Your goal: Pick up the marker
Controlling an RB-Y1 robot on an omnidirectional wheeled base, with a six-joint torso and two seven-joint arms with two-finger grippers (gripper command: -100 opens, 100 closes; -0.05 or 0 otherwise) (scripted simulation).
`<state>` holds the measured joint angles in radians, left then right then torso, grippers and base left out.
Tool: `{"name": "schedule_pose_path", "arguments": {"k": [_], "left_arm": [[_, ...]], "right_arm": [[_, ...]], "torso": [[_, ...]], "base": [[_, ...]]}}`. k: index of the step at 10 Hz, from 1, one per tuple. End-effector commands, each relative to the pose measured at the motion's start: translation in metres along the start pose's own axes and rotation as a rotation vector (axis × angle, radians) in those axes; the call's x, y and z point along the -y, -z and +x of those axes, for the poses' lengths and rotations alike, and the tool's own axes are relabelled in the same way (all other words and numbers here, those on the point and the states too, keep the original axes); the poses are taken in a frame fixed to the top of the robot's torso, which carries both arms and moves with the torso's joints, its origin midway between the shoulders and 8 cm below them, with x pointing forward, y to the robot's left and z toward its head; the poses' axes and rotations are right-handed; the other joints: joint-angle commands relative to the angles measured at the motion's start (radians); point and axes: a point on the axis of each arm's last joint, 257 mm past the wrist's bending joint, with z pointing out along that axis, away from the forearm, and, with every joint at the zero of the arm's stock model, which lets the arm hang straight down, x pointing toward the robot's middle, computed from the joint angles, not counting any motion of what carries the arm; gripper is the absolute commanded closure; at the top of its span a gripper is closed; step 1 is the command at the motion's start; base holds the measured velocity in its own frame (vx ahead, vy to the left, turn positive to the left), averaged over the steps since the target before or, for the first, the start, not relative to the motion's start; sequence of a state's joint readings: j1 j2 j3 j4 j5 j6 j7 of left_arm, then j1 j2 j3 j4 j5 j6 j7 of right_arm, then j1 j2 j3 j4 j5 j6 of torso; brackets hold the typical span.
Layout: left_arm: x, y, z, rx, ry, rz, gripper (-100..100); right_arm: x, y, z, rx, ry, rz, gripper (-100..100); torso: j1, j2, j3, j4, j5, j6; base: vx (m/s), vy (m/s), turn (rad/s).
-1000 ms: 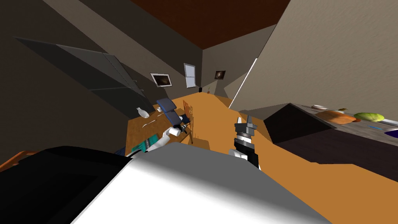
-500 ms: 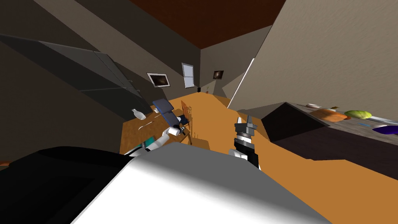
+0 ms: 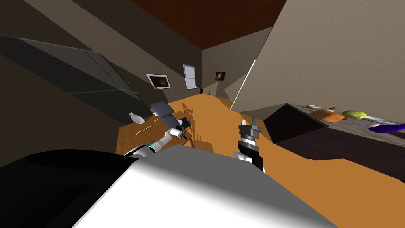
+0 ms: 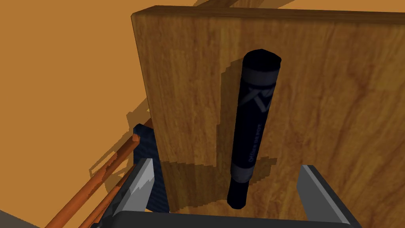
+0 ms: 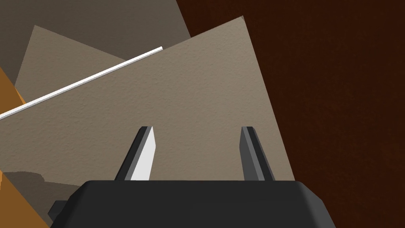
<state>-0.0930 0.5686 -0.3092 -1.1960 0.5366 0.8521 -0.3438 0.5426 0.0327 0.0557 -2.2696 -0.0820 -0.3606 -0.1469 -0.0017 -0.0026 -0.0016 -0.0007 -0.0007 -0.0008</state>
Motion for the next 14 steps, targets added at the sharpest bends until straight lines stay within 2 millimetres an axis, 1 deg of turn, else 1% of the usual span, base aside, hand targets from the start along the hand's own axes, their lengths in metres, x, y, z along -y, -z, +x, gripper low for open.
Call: {"name": "schedule_pose_path", "arguments": {"k": [1,3,5,6,7,10,11,12,14], "left_arm": [[-0.017,0.000,-0.005,-0.007,-0.007,-0.054,-100],[-0.033,0.000,-0.012,-0.012,-0.012,-0.108,-100],[-0.031,0.002,-0.010,-0.012,-0.012,-0.103,-100],[-0.032,0.002,-0.011,-0.012,-0.012,-0.105,0],[-0.038,-0.006,-0.004,-0.010,-0.003,-0.106,-100],[-0.046,-0.015,0.004,-0.009,0.007,-0.108,-100],[-0.044,-0.013,0.002,-0.010,0.005,-0.109,-100],[-0.044,-0.013,0.002,-0.009,0.005,-0.108,100],[-0.043,-0.013,0.002,-0.009,0.004,-0.108,100]], "right_arm": [[0.000,0.000,0.000,0.000,0.000,0.000,0],[0.000,0.000,0.000,0.000,0.000,0.000,0],[0.000,0.000,0.000,0.000,0.000,0.000,0],[0.000,0.000,0.000,0.000,0.000,0.000,0],[0.000,0.000,0.000,0.000,0.000,0.000,0],[0.000,0.000,0.000,0.000,0.000,0.000,0],[0.000,0.000,0.000,0.000,0.000,0.000,0],[0.000,0.000,0.000,0.000,0.000,0.000,0],[0.000,0.000,0.000,0.000,0.000,0.000,0]], "torso": [[0.000,0.000,0.000,0.000,0.000,0.000],[0.000,0.001,0.001,0.000,0.000,0.000],[0.000,0.002,0.001,0.000,0.000,0.000],[0.001,0.003,0.002,0.000,0.000,0.000],[0.001,0.003,0.002,0.001,0.000,0.000],[0.001,0.004,0.002,0.001,0.000,0.000],[0.002,0.004,0.002,0.001,0.001,0.000],[0.001,0.004,0.002,0.001,0.000,0.000],[0.001,0.004,0.002,0.001,0.001,0.000]], "base": [[0.042,-0.013,-0.056],[0.035,-0.010,-0.040],[0.016,-0.006,-0.010],[0.000,0.000,0.000],[0.018,0.021,-0.070],[-0.009,0.012,-0.037],[-0.006,0.007,-0.012],[0.000,0.000,0.000],[0.000,0.000,0.000]]}}
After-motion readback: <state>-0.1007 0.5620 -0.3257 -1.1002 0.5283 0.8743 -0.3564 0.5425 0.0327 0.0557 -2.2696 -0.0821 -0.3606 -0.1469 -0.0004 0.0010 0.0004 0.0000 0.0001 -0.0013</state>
